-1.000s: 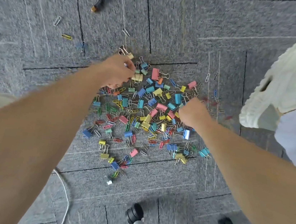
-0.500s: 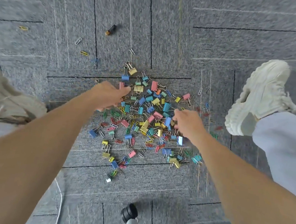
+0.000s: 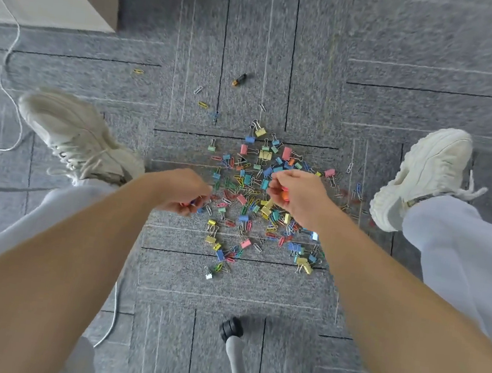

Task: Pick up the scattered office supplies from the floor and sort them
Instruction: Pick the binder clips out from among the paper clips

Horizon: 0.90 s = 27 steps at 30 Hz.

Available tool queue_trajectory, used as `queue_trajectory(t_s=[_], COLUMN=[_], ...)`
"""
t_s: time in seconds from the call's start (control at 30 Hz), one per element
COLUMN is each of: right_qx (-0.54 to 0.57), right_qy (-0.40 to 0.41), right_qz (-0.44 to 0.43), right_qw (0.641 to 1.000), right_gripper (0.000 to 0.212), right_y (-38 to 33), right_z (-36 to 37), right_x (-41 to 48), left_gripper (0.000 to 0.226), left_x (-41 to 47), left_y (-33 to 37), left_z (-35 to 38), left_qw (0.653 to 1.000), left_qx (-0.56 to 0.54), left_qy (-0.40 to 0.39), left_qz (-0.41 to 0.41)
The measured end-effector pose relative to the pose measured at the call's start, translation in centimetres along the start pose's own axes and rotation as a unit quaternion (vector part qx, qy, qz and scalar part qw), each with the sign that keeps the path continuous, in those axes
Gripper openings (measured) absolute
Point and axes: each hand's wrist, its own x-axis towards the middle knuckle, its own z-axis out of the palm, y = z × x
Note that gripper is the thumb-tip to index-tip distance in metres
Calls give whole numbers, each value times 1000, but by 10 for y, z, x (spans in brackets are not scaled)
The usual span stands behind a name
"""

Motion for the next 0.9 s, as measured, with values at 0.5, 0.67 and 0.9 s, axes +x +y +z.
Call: queue_trajectory(t_s=[0.5, 0.67, 0.9], right_qx=[211, 210, 184], right_qy=[-113, -169, -236], right_qz=[-51, -50, -2], right_qw=[970, 962, 954], right_gripper=[40, 40, 48], right_y=[-84, -63, 9], right_z=[92, 134, 184], right_x=[-217, -301, -354], left_gripper=[41, 30, 26], left_x=[-261, -354, -414], left_y=[-2, -37, -105], left_z=[15, 30, 53], left_qw=[948, 916, 890], left_qx=[-190, -194, -93], left_qy=[211, 277, 359], left_qz=[142, 216, 267])
